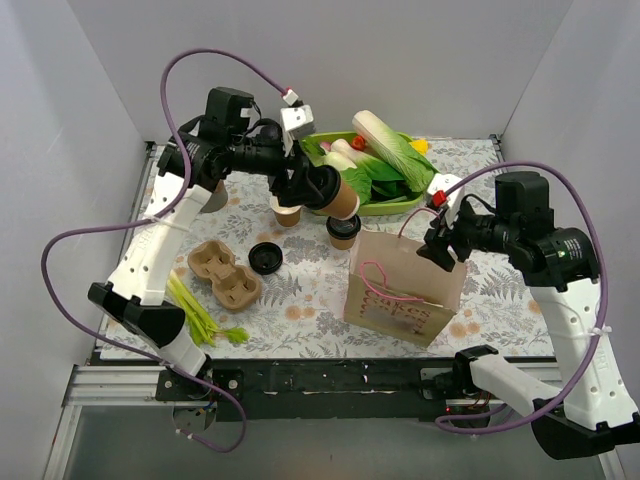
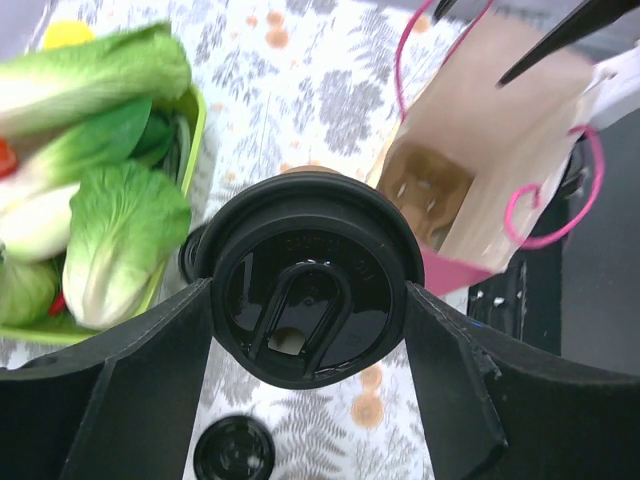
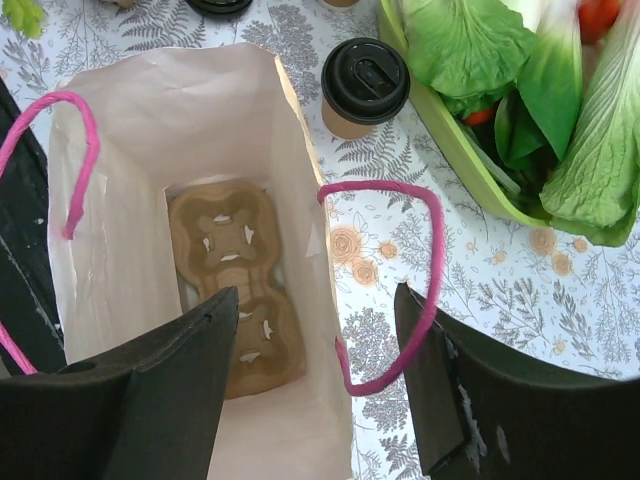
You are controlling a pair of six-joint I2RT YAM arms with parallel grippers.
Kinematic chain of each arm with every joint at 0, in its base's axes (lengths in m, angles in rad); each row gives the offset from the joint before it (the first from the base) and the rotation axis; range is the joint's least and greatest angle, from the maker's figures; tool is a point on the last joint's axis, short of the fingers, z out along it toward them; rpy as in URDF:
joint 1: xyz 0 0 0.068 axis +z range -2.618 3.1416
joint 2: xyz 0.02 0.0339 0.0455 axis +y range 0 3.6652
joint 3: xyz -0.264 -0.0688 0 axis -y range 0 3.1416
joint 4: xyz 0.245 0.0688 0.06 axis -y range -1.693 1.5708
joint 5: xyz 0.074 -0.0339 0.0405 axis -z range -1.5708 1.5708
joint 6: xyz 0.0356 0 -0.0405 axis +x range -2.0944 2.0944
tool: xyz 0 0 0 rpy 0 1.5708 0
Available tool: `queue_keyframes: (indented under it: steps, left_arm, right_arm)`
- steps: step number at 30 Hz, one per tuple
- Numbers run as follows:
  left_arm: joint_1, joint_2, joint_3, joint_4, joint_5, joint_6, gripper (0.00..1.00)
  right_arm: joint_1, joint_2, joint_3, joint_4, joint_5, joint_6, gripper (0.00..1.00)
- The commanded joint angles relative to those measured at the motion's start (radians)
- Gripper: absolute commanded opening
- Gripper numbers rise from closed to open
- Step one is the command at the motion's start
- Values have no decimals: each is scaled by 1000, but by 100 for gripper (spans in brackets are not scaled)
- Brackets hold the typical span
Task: Pack the takeout coffee
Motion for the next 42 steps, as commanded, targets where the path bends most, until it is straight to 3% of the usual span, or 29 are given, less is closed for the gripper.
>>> queue_keyframes:
  steps: [1, 5, 12, 17, 23, 36, 42]
  left_arm:
    - [-73, -9, 95, 112, 107, -106, 0]
    - [-194, 94, 207, 29, 77, -29, 0]
    - [-323, 94, 172, 49, 6, 11, 0]
    - [-418, 134, 175, -5, -61, 65, 0]
    - [-504, 229, 215, -94, -189, 157, 0]
    - [-618, 338, 249, -178, -414, 253, 0]
    - [-625, 288, 131, -165, -465, 220, 0]
  right_arm:
    - [4, -5, 26, 51, 55, 76, 71]
    - [1, 6, 148, 71, 57, 169, 70]
    - [-16, 6, 283, 159, 182, 255, 73]
    - [-52, -3, 297, 231, 328, 300, 74]
    - [-52, -49, 198, 306, 462, 228, 75]
    - [-52, -68, -11, 263, 455, 282, 74]
    - [-53, -112, -88, 204, 224, 220, 75]
